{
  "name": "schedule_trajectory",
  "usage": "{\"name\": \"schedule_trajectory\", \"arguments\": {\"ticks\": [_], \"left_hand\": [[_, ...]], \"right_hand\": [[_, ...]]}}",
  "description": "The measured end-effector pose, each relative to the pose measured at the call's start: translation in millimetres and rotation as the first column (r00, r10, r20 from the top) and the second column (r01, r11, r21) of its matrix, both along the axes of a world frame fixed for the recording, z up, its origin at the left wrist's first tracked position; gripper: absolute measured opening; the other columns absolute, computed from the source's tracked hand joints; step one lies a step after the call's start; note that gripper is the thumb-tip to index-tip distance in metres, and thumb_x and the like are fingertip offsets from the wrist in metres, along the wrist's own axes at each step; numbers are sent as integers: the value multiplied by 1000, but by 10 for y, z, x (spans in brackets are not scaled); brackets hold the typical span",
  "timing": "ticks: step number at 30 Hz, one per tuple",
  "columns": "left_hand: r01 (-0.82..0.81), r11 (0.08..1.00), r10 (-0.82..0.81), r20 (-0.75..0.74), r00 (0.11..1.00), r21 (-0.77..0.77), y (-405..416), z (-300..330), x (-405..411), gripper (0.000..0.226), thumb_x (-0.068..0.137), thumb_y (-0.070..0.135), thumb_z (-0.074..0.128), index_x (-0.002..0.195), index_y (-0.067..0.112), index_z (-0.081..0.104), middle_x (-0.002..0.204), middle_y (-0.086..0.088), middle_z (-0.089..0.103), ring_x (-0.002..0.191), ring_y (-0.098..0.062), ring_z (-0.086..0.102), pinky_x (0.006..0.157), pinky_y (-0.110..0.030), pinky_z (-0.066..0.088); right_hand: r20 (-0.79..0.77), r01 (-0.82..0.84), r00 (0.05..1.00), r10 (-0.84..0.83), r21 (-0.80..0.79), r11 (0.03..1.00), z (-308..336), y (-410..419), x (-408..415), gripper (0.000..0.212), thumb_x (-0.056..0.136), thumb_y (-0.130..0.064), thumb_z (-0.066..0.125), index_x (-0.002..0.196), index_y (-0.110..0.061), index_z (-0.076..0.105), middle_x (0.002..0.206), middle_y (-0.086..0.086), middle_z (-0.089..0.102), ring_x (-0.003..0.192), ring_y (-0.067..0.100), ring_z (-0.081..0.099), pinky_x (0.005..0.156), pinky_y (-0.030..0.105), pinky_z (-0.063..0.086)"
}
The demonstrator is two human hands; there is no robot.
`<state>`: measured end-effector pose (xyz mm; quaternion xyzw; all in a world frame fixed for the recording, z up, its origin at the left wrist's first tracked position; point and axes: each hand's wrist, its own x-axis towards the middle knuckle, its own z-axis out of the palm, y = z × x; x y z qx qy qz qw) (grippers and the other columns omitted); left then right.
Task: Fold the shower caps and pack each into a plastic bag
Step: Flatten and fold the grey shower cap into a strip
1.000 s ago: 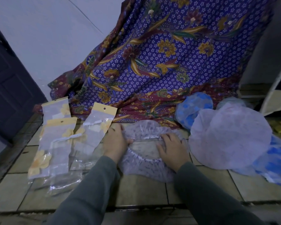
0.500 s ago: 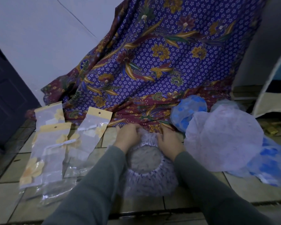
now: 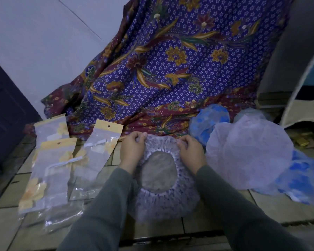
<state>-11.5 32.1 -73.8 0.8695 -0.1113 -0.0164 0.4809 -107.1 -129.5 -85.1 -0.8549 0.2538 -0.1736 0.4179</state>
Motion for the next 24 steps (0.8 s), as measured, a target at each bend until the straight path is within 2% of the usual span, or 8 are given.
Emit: {"name": "schedule_trajectory", "arguments": {"ticks": [2,5,8,12,16,19,22,24], "left_hand": [[173,981,-172,-11,985,93,-3,1,37,9,92,25,57,92,30,65,101,-1,64,96,-20,59,84,-34,48],[300,921,-303,-25,953,248,-25,101,93,26,92,33,56,117,31,64,123,3,61,114,-17,55,102,-39,42],[343,891,-340,-62,938,296,-82,236,95,16,86,41,64,100,34,69,99,11,70,95,-10,63,87,-33,49],[337,941,-334,-92,938,28,-82,291,65,7,76,25,78,75,22,71,66,10,67,59,3,58,60,-15,42],[295,952,-299,38,954,81,-61,245,-3,13,86,28,68,73,28,67,65,14,64,60,-1,55,56,-15,41],[280,948,-295,83,952,153,-88,162,-18,15,91,28,61,76,29,62,72,13,64,70,-9,58,66,-27,45],[333,943,-332,-55,942,7,-61,177,-21,7,86,28,68,83,22,67,83,3,70,76,-11,61,70,-27,47],[382,923,-384,-119,915,-44,-20,240,-15,7,81,29,73,84,24,70,82,7,71,76,-3,62,69,-20,47]], "right_hand": [[-1,-34,999,34,-1,999,21,-22,12,10,94,-10,50,89,-19,53,101,5,57,88,18,53,72,24,33],[45,-91,995,91,-4,996,88,-18,25,17,95,-7,47,88,-21,54,101,1,51,86,14,51,74,24,34],[136,-143,979,149,-49,988,96,1,21,12,92,-11,53,87,-21,57,98,1,51,87,13,52,81,27,42],[166,-130,976,145,-98,987,48,-27,-14,17,90,-27,61,89,-10,65,95,5,48,84,13,51,79,19,38],[126,-80,988,94,-111,991,1,-46,-30,3,86,-13,65,87,-11,64,88,0,56,84,16,58,81,30,47],[133,-46,990,36,75,996,44,-15,-14,24,82,-9,68,83,-24,49,83,-1,58,82,15,59,76,29,48],[150,-91,987,62,193,977,153,-27,-6,27,78,-13,74,88,-26,52,86,-5,51,78,6,51,69,19,42],[119,-179,980,161,166,970,171,-62,-2,23,80,-20,73,95,-27,58,94,-8,56,89,6,53,78,22,44]]}}
